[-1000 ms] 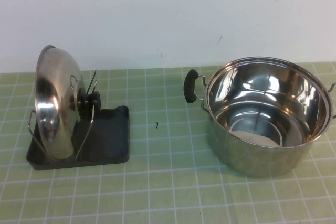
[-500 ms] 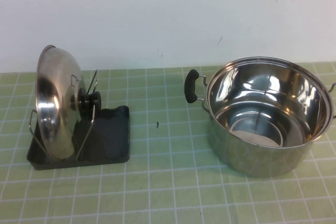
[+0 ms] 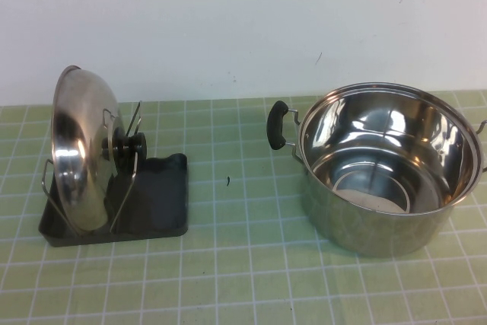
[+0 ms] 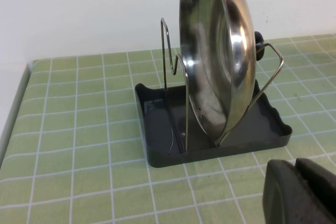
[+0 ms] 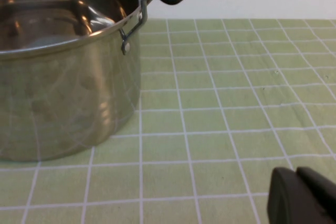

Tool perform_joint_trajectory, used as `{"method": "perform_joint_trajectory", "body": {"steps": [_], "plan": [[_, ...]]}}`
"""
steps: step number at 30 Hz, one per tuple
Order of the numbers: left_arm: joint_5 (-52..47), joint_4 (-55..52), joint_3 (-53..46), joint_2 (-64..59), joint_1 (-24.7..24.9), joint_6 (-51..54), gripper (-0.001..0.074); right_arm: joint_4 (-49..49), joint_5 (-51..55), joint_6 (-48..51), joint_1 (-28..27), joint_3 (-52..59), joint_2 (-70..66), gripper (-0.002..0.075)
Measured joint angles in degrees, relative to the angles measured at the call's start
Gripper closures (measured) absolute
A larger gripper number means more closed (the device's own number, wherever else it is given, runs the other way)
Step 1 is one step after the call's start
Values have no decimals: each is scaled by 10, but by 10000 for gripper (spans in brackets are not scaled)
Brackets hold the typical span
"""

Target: Put pot lid on rack

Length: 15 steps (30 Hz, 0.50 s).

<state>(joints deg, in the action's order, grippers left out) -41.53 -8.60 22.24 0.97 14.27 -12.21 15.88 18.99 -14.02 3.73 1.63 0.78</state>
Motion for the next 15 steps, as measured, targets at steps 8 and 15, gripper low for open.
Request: {"method": "perform_joint_trajectory", "body": {"steps": [8,15], "plan": [[0,0,0,0,0,0,737,-1,2,0,0,-1,0,727],[0,0,0,0,0,-1,737,-1,3,16,0,-1,0,727]]}}
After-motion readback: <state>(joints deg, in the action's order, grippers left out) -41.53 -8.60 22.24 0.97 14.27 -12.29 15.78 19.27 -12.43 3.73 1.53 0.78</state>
